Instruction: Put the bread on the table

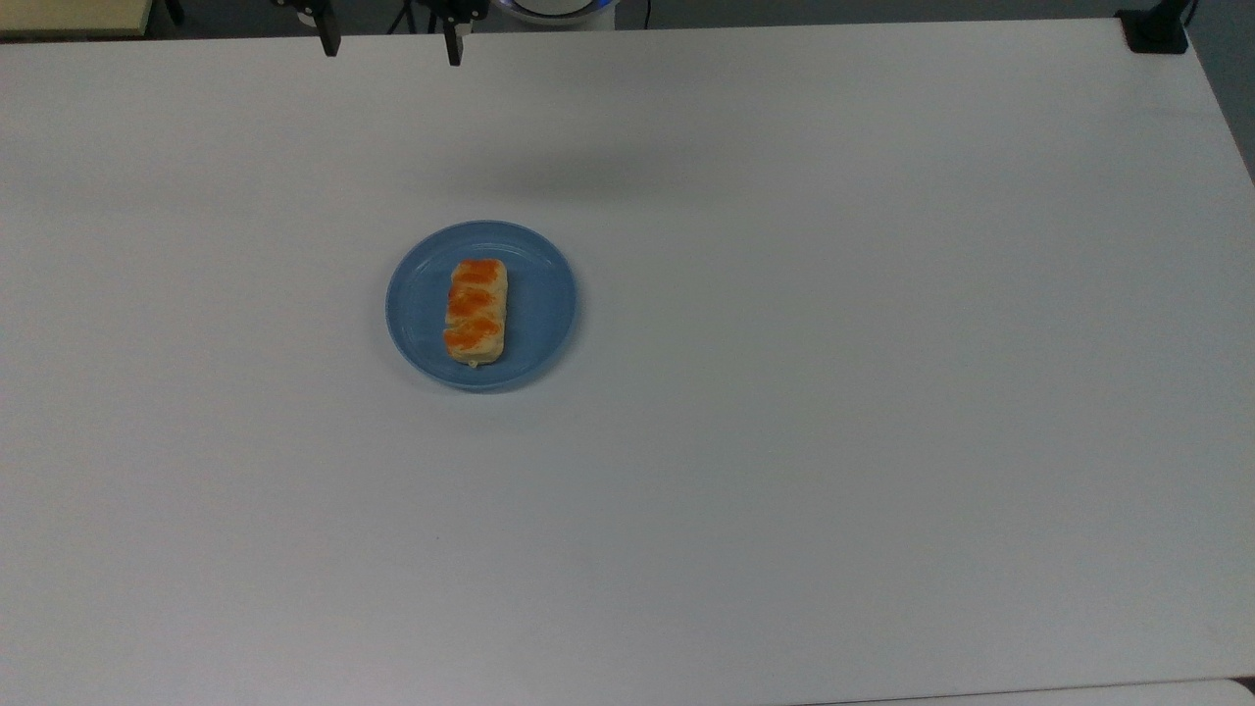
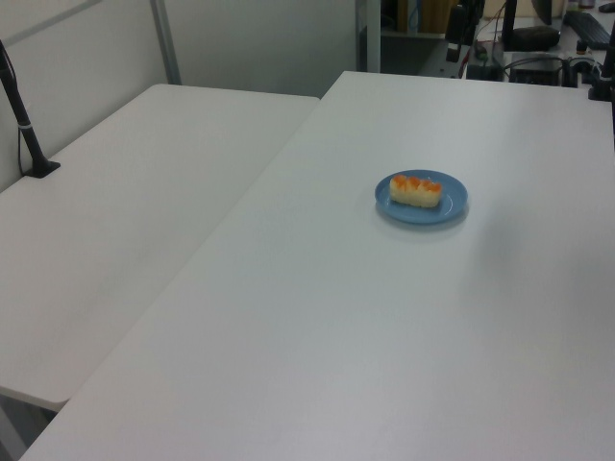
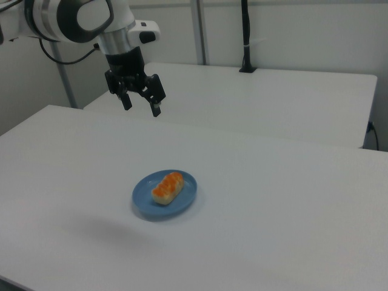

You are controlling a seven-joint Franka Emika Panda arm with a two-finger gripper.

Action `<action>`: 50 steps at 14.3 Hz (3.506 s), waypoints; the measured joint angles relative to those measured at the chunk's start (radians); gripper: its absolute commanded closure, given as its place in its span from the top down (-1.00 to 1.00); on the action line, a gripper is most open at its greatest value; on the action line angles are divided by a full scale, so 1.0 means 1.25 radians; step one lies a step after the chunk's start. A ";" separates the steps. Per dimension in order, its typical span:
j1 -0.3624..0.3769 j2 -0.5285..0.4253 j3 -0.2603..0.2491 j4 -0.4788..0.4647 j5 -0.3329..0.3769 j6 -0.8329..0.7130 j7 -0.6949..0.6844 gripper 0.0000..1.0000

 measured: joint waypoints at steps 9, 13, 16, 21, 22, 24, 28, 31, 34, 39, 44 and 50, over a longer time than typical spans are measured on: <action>0.001 0.000 0.002 -0.002 0.001 0.000 -0.004 1.00; 0.001 0.000 0.004 -0.004 0.001 0.000 -0.009 1.00; 0.002 0.002 0.006 -0.005 0.000 0.000 -0.010 1.00; 0.003 0.002 0.006 -0.008 -0.001 0.000 -0.010 1.00; 0.003 0.003 0.006 -0.010 -0.005 0.000 -0.011 1.00; 0.003 0.005 0.007 -0.021 -0.009 0.000 -0.013 1.00; 0.003 0.023 0.007 -0.048 -0.011 0.000 -0.062 1.00; 0.003 0.055 0.007 -0.054 -0.011 0.000 -0.073 1.00; 0.003 0.107 0.007 -0.069 -0.010 0.046 -0.073 1.00; 0.007 0.173 0.007 -0.138 -0.010 0.220 -0.055 1.00; 0.036 0.238 0.009 -0.158 -0.010 0.294 -0.006 1.00; 0.043 0.283 0.009 -0.161 -0.010 0.308 0.011 -0.04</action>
